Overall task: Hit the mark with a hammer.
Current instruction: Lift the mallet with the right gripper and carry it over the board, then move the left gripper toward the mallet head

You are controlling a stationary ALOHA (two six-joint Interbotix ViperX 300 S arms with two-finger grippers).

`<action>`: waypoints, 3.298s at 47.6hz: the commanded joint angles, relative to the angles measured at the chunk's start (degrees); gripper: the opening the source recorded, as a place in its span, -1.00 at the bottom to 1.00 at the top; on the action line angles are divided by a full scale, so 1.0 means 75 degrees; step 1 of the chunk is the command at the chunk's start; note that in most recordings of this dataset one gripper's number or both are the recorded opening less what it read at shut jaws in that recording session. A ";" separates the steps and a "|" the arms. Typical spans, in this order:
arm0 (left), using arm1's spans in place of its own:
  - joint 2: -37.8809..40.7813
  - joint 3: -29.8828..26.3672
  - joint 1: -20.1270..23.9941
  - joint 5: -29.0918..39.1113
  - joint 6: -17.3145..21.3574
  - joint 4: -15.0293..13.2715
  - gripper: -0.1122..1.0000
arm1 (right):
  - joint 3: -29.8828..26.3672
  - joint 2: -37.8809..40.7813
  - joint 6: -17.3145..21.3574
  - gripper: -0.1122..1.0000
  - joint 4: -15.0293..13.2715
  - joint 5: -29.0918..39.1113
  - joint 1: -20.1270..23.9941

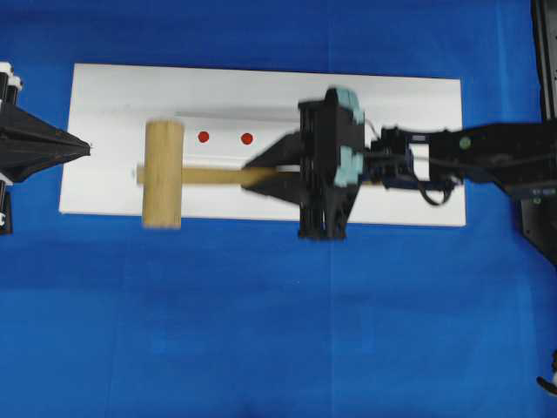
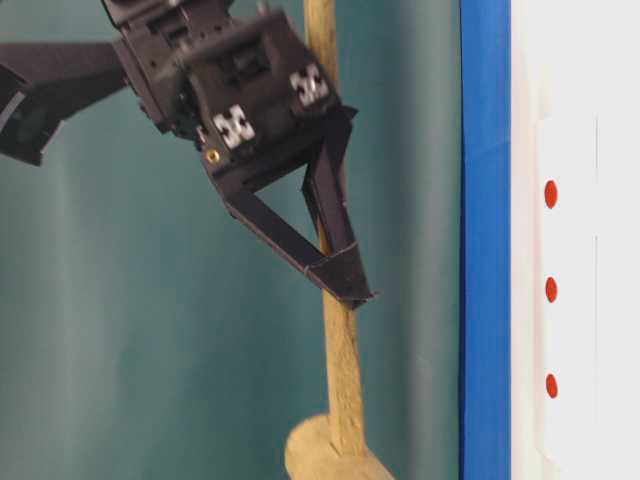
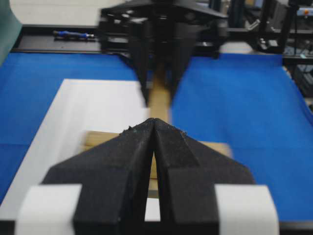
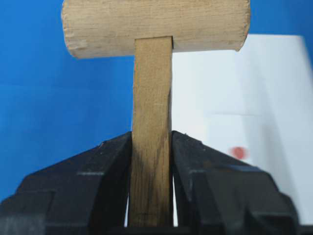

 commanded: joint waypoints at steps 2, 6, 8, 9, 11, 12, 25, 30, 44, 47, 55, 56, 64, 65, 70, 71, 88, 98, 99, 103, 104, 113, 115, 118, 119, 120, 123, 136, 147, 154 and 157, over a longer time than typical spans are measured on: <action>0.0059 -0.0094 -0.0012 -0.0047 -0.0012 -0.0012 -0.80 | -0.0117 -0.0199 -0.0152 -0.63 -0.0023 -0.0082 -0.0129; 0.0059 -0.0082 -0.0012 -0.0035 -0.0012 -0.0012 -0.80 | -0.0117 -0.0211 -0.0223 -0.63 -0.0023 -0.0117 -0.0141; 0.0070 -0.0082 -0.0012 -0.0035 -0.0012 -0.0012 -0.80 | -0.0117 -0.0211 -0.0258 -0.63 -0.0023 -0.0117 -0.0129; 0.0070 -0.0082 -0.0012 -0.0035 -0.0012 -0.0012 -0.80 | -0.0117 -0.0211 -0.0281 -0.63 -0.0023 -0.0105 -0.0141; 0.0070 -0.0082 -0.0012 -0.0035 -0.0012 -0.0012 -0.80 | -0.0117 -0.0211 -0.0387 -0.63 -0.0059 -0.0117 -0.0141; 0.0070 -0.0070 -0.0012 -0.0035 -0.0012 -0.0012 -0.80 | -0.0129 -0.0211 -0.0434 -0.63 -0.0082 -0.0129 -0.0152; 0.0047 -0.0082 -0.0012 -0.0035 -0.0023 -0.0012 -0.80 | -0.0117 -0.0223 -0.2051 -0.63 -0.0363 -0.0773 -0.0398; 0.0023 -0.0082 -0.0012 -0.0035 -0.0070 -0.0023 -0.80 | -0.0082 -0.0258 -0.3129 -0.63 -0.0375 -0.1277 -0.0445; 0.0035 -0.0082 -0.0012 -0.0035 -0.0410 -0.0023 -0.80 | 0.0047 -0.0258 -0.6422 -0.63 -0.0281 -0.2063 -0.0398; 0.0035 -0.0082 -0.0012 -0.0035 -0.0410 -0.0012 -0.80 | 0.0094 -0.0258 -0.6855 -0.63 -0.0281 -0.2379 -0.0363; 0.0023 -0.0070 0.0012 -0.0035 -0.0410 -0.0023 -0.80 | 0.0152 -0.0270 -0.7887 -0.63 -0.0258 -0.2777 -0.0316; 0.0023 -0.0070 0.0012 -0.0035 -0.0410 -0.0012 -0.80 | 0.0152 -0.0270 -0.7969 -0.63 -0.0234 -0.2777 -0.0316; 0.0023 -0.0082 0.0023 -0.0047 -0.0422 -0.0023 -0.80 | 0.0152 -0.0270 -0.8133 -0.63 0.0000 -0.2777 -0.0305; 0.0023 -0.0082 0.0023 -0.0047 -0.0422 -0.0012 -0.80 | 0.0152 -0.0270 -0.8133 -0.63 0.0000 -0.2777 -0.0305; 0.0023 -0.0082 0.0059 -0.0082 -0.0422 -0.0023 -0.80 | 0.0152 -0.0270 -0.8145 -0.63 0.0000 -0.2777 -0.0305; 0.0023 -0.0082 0.0059 -0.0082 -0.0434 -0.0023 -0.80 | 0.0152 -0.0270 -0.8145 -0.63 0.0000 -0.2777 -0.0305; 0.0059 -0.0070 0.0176 -0.0059 -0.1055 -0.0070 -0.13 | 0.0129 -0.0270 -0.8145 -0.63 0.0023 -0.2766 -0.0305; 0.0117 -0.0082 0.0188 -0.0047 -0.1312 -0.0070 0.84 | 0.0141 -0.0270 -0.8145 -0.63 0.0012 -0.2766 -0.0305; 0.0117 -0.0082 0.0176 -0.0047 -0.1312 -0.0070 0.87 | 0.0141 -0.0270 -0.8145 -0.63 0.0023 -0.2766 -0.0305; 0.0141 -0.0094 0.0188 -0.0105 -0.1324 -0.0070 0.88 | 0.0129 -0.0270 -0.8145 -0.63 0.0012 -0.2766 -0.0305; 0.0152 -0.0094 0.0188 -0.0105 -0.1324 -0.0070 0.88 | 0.0129 -0.0270 -0.8145 -0.63 0.0012 -0.2766 -0.0305; 0.0891 -0.0293 0.0340 -0.0645 -0.1336 -0.0070 0.89 | 0.0117 -0.0270 -0.8145 -0.63 0.0012 -0.2730 -0.0305; 0.1172 -0.0398 0.0363 -0.0820 -0.1336 -0.0070 0.89 | 0.0117 -0.0270 -0.8145 -0.63 0.0012 -0.2707 -0.0305; 0.1617 -0.0586 0.0363 -0.1043 -0.1336 -0.0070 0.89 | 0.0117 -0.0258 -0.8145 -0.63 0.0012 -0.2684 -0.0305; 0.1758 -0.0645 0.0363 -0.1125 -0.1336 -0.0070 0.89 | 0.0117 -0.0258 -0.8145 -0.63 0.0012 -0.2684 -0.0305; 0.1910 -0.0727 0.0363 -0.1195 -0.1336 -0.0070 0.89 | 0.0105 -0.0270 -0.8145 -0.63 0.0023 -0.2684 -0.0305; 0.2344 -0.0926 0.0363 -0.1359 -0.1336 -0.0070 0.89 | 0.0117 -0.0270 -0.8145 -0.63 0.0012 -0.2660 -0.0305; 0.3598 -0.1629 0.0363 -0.1547 -0.1359 -0.0070 0.89 | 0.0117 -0.0270 -0.8145 -0.63 0.0012 -0.2660 -0.0305; 0.3656 -0.1676 0.0363 -0.1582 -0.1383 -0.0082 0.85 | 0.0117 -0.0270 -0.8145 -0.63 0.0012 -0.2648 -0.0328; 0.3691 -0.1711 0.0352 -0.1582 -0.1371 -0.0094 0.51 | 0.0105 -0.0270 -0.8098 -0.63 0.0023 -0.2543 -0.0352; 0.3703 -0.1723 0.0328 -0.1582 -0.1348 -0.0082 0.19 | 0.0105 -0.0270 -0.8074 -0.63 0.0035 -0.2520 -0.0363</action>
